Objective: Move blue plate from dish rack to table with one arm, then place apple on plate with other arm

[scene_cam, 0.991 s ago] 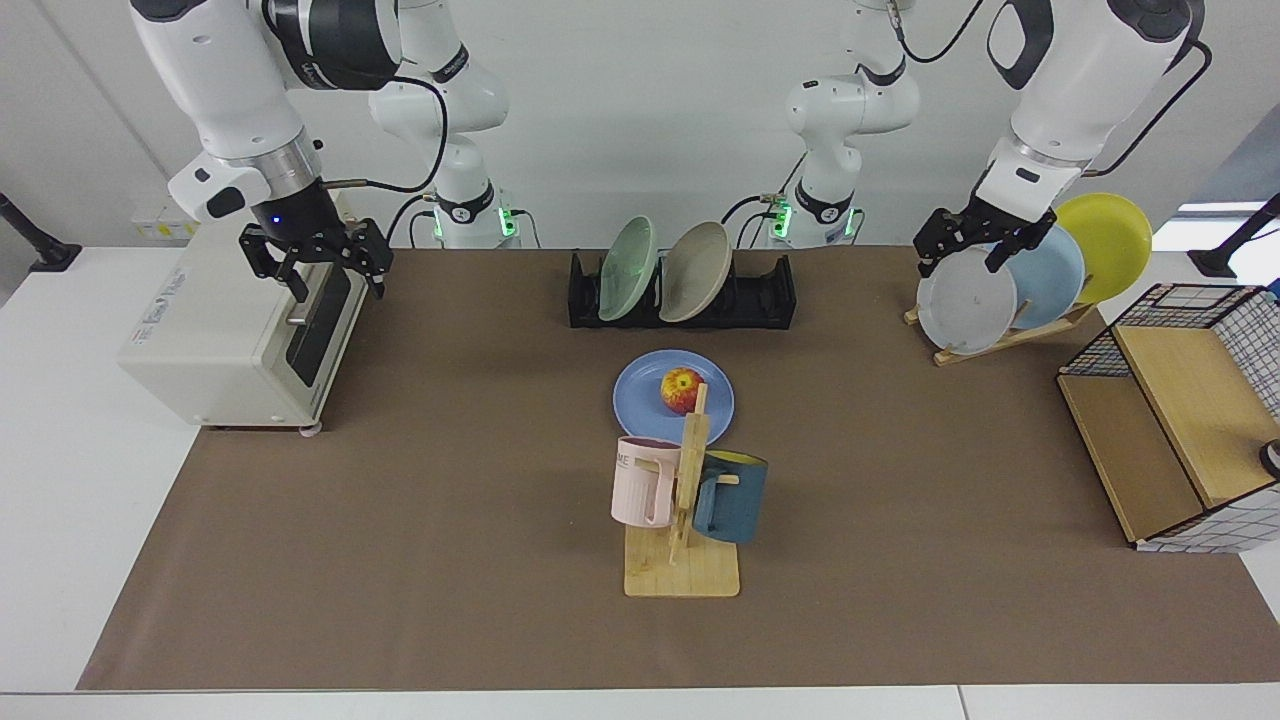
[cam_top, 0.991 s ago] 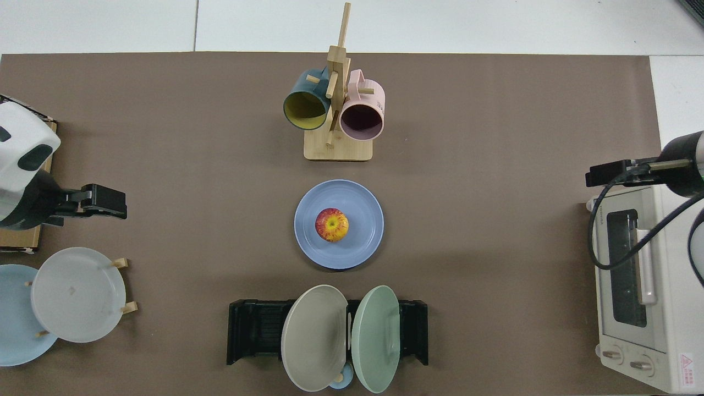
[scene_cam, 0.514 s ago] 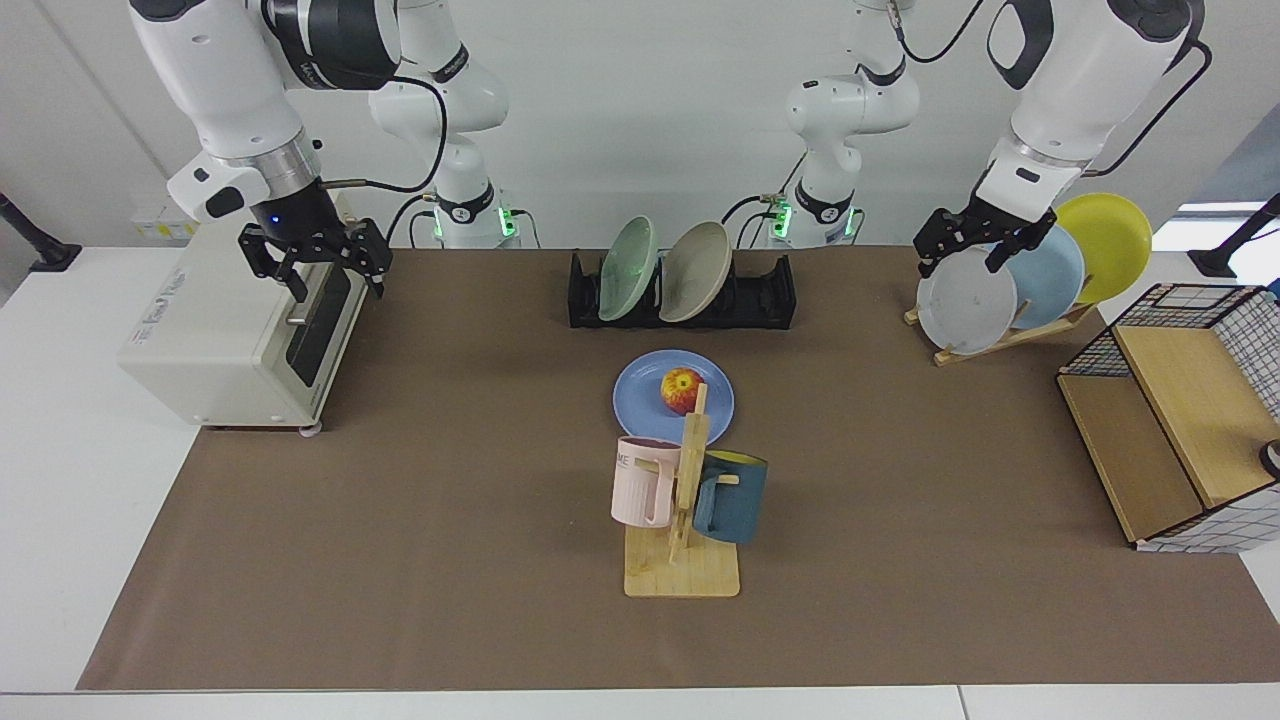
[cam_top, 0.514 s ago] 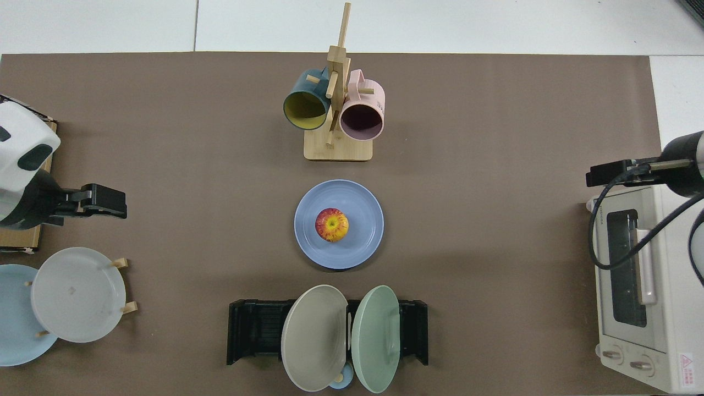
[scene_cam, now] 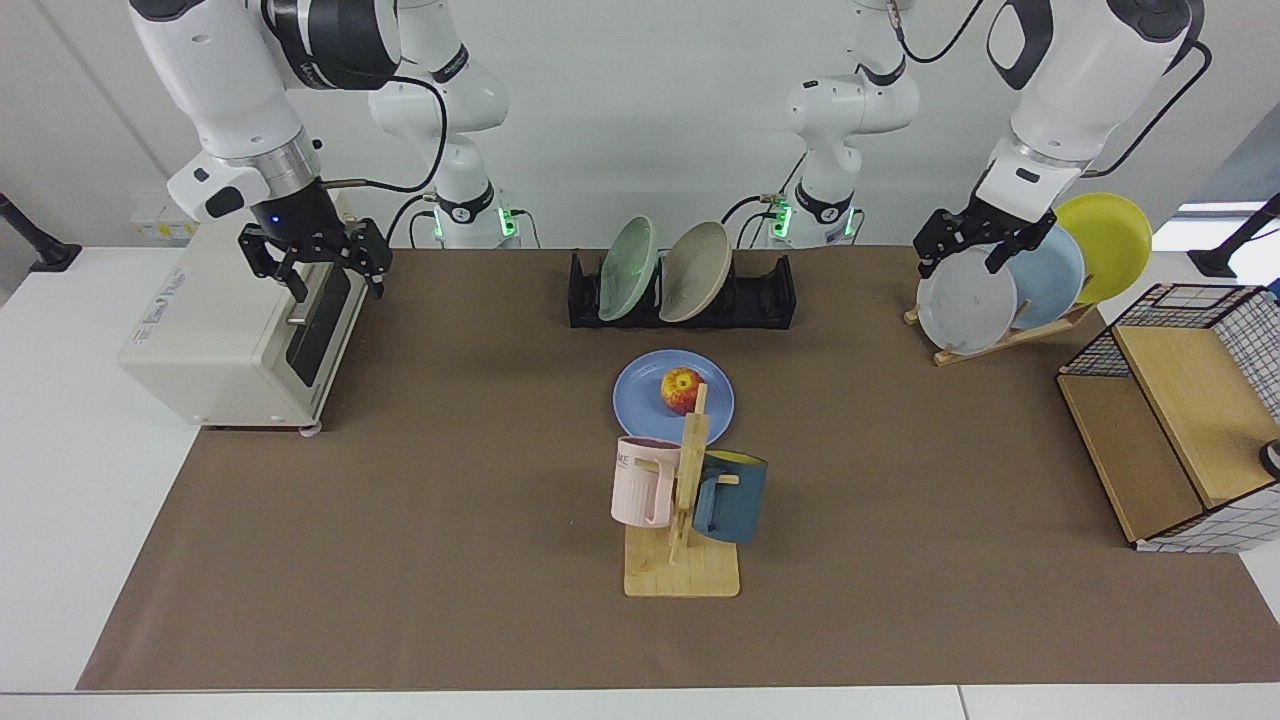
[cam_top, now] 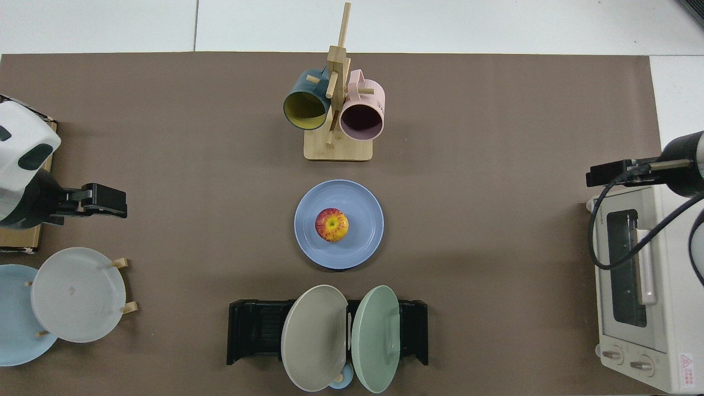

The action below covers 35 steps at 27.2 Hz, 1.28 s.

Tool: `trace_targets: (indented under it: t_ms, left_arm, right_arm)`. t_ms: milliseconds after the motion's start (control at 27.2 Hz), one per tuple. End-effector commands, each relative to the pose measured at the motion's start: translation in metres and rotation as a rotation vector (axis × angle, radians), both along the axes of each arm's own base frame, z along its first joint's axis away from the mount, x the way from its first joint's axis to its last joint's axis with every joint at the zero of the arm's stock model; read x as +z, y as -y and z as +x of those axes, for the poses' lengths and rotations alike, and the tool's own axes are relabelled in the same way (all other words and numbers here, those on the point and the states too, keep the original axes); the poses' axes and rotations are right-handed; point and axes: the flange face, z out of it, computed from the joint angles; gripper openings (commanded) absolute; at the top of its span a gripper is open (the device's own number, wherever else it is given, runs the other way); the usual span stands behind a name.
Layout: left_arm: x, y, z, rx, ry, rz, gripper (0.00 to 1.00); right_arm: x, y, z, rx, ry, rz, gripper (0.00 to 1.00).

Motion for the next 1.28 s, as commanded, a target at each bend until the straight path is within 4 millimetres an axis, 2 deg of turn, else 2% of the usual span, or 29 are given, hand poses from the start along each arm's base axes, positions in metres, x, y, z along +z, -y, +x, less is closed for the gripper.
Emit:
trace_targets:
  t_ms: [0, 1064, 1248]
  left_arm:
    - [0.0, 0.002, 0.0, -0.001, 0.012, -0.007, 1.0]
    - [-0.001, 0.004, 0.001, 0.009, 0.012, -0.005, 1.0]
    - [-0.001, 0.005, 0.001, 0.008, 0.012, -0.005, 1.0]
  right_arm:
    - [0.004, 0.002, -0.003, -0.008, 0.001, 0.007, 1.0]
    - [0.005, 0.001, -0.004, -0.005, 0.001, 0.006, 1.0]
    - [0.005, 0.011, -0.005, -0.021, -0.002, 0.005, 1.0]
